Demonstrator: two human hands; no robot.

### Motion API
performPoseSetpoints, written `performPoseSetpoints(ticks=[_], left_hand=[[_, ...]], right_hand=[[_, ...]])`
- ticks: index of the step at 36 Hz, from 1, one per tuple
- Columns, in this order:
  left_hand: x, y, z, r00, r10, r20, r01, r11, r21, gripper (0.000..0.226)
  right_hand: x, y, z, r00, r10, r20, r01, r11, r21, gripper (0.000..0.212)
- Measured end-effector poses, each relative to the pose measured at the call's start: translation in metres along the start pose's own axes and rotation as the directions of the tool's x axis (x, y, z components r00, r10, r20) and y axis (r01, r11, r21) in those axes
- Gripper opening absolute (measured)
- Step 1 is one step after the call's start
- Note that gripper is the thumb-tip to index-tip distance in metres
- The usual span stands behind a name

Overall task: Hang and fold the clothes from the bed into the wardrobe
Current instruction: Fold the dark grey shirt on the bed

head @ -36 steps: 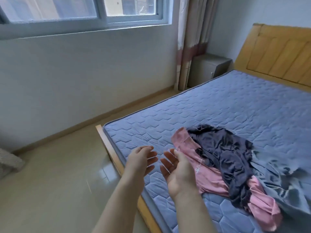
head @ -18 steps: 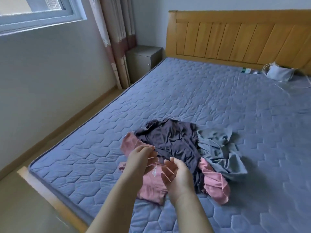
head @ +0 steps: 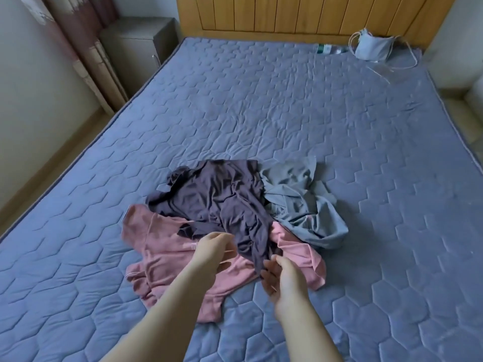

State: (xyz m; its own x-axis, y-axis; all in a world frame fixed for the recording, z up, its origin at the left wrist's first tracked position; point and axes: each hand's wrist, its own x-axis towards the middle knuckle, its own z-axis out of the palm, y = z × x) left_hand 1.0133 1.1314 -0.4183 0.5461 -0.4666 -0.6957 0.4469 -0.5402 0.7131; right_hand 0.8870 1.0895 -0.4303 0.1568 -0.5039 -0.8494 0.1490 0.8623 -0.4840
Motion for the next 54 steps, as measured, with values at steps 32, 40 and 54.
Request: performPoseSetpoints(ticks=[32, 40, 54], left_hand=[[0.247, -0.076, -0.051, 0.979, 0.197, 0.046, -0.144, 0.519, 0.842, 0.019], [0.193, -0.043, -0.052, 0.938, 0.346, 0.027, -0.283, 0.717, 0.637, 0.032], [0.013, 0.061, -0.074, 0.848, 0.527, -0.055, -0.484, 0.812, 0.327, 0.035]], right_hand=[[0.211, 0.067, 0.092, 0.984, -0.092, 0.153, 0.176, 0.335, -0.926, 0.047], [0.14, 0.036, 0.085, 0.975, -0.202, 0.091, 0.213, 0.739, -0.639, 0.021], [-0.029, -0.015, 0.058, 0.885, -0.352, 0.304, 0.461, 0.749, -0.476, 0.021]])
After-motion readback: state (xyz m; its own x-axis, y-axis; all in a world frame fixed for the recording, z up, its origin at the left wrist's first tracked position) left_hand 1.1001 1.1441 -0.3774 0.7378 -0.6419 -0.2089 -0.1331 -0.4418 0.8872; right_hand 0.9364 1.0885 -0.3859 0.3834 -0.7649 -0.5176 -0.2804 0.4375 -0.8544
